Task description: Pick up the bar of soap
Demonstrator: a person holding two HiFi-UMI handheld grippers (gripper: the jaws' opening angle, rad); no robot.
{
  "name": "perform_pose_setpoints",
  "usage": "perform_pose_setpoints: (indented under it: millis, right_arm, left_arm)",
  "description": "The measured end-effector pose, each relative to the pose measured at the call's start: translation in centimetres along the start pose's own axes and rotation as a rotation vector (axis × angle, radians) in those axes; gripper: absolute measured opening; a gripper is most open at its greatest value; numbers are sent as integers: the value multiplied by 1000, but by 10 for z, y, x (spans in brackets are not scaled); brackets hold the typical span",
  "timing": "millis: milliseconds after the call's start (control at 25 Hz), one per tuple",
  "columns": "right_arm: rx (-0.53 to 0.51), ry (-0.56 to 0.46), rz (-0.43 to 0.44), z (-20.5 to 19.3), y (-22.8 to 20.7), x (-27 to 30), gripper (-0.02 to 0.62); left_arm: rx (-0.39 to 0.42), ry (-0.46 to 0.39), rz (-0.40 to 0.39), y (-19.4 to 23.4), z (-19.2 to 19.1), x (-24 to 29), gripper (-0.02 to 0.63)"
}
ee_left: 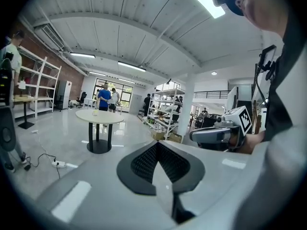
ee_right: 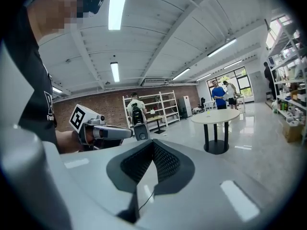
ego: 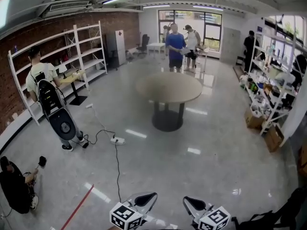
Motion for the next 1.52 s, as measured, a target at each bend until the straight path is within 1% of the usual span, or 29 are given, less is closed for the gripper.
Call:
perform_pose_setpoints:
  millis: [160,280,400,520,640,760,1000,1200,1360,1520]
  right_arm:
    - [8,17,4,-1,-46,10,6]
    - [25,16,1,1,-69,19,6]
    - [39,18,-18,5,-91,34,6]
    - [54,33,-34,9,-118,56,6]
    - [40,45,-42,23,-135,87,6]
    - [34,36,-68,45,-154,127,6]
    - [32,31,-119,83,-186,213,6]
    - [28,24,-144,95,-204,278,6]
    - [35,10,-170,101,-226,303,6]
    - [58,10,-203,110,-256,313,6]
  left_arm:
    - [2,-12,7,16,11,45,6]
    - [-7,9,4,29,11,66,6]
    - [-11,29,5,51,13,83,6]
    - [-8,23,-15,75,25,108,6]
    - [-9,22,-35,110,39,128,6]
    - [-11,34,-63,153,55,148,6]
    - [2,11,-118,244,100,177,6]
    - [-11,15,-125,314,106,188,6]
    - [-5,25,-138,348,112,211,6]
    - [1,34,-173,361,127,243,6]
Point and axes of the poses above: the fingertips, and each gripper's own axes: x forward along the fingers, y to its left, z out of its top, the point moved 1 cm from there along -x, backward along the fingers, and after that the axes turned 8 degrees about -z, right-handed, at the moved point
